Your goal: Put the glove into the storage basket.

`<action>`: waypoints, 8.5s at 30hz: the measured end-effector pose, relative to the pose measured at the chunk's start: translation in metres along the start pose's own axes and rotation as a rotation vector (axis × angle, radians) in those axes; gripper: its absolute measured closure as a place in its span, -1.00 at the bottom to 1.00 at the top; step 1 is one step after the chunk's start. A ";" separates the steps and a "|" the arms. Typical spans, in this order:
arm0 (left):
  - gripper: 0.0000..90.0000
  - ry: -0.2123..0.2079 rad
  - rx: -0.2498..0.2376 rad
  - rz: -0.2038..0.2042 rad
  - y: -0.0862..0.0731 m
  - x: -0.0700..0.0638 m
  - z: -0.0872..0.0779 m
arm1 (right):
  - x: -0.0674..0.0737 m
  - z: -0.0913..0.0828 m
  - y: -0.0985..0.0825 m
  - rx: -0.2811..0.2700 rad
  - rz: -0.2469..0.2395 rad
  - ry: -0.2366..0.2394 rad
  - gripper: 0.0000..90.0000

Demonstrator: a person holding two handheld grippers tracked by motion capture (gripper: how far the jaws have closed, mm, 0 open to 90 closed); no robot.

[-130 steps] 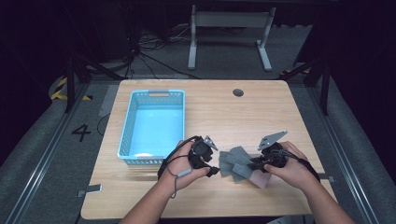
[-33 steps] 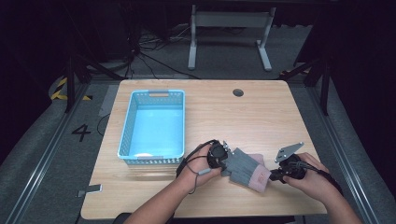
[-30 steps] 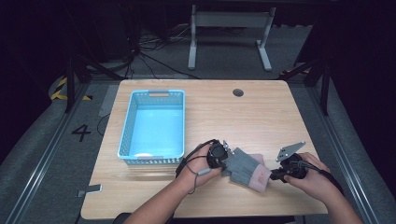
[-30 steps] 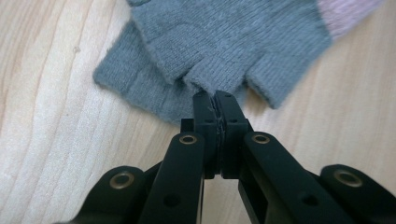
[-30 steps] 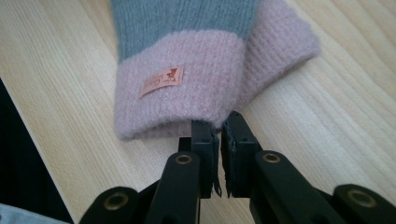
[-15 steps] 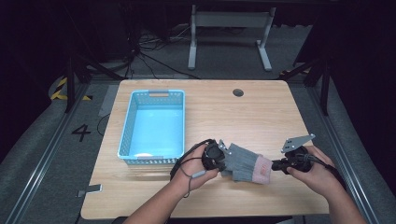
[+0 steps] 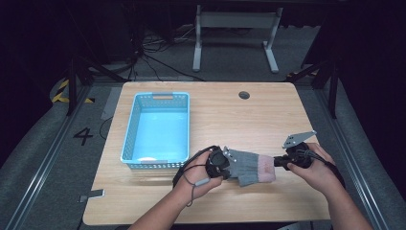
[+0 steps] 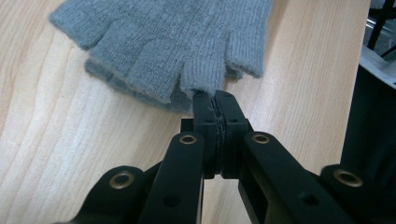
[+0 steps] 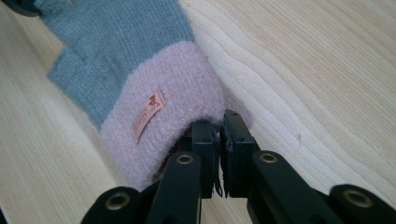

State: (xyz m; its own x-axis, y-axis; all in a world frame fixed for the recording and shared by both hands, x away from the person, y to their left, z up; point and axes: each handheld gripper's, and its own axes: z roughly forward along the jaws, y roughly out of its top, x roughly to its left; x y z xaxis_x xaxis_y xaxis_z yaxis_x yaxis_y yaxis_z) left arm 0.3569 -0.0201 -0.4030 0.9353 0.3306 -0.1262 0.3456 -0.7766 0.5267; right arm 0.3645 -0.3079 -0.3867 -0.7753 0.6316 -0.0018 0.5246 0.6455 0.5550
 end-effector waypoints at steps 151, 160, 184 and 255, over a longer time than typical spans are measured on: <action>0.59 0.028 -0.116 0.040 0.061 0.020 0.007 | -0.048 0.001 -0.020 -0.133 0.241 -0.026 0.10; 0.59 0.054 -0.124 0.037 0.053 0.031 -0.018 | -0.049 0.009 -0.013 -0.124 0.231 -0.012 0.09; 0.58 0.176 -0.172 -0.053 0.011 0.095 -0.102 | -0.043 0.021 -0.019 -0.079 0.244 -0.011 0.08; 0.56 0.220 0.135 -0.175 -0.071 0.229 -0.087 | -0.028 0.010 -0.057 -0.069 0.318 -0.062 0.02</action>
State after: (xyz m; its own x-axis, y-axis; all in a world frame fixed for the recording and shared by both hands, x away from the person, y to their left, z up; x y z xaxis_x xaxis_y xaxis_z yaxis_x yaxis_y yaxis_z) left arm 0.5402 0.1573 -0.3965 0.8269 0.5623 -0.0119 0.5204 -0.7570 0.3952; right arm 0.3595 -0.3580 -0.4272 -0.5526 0.8232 0.1308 0.7101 0.3828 0.5909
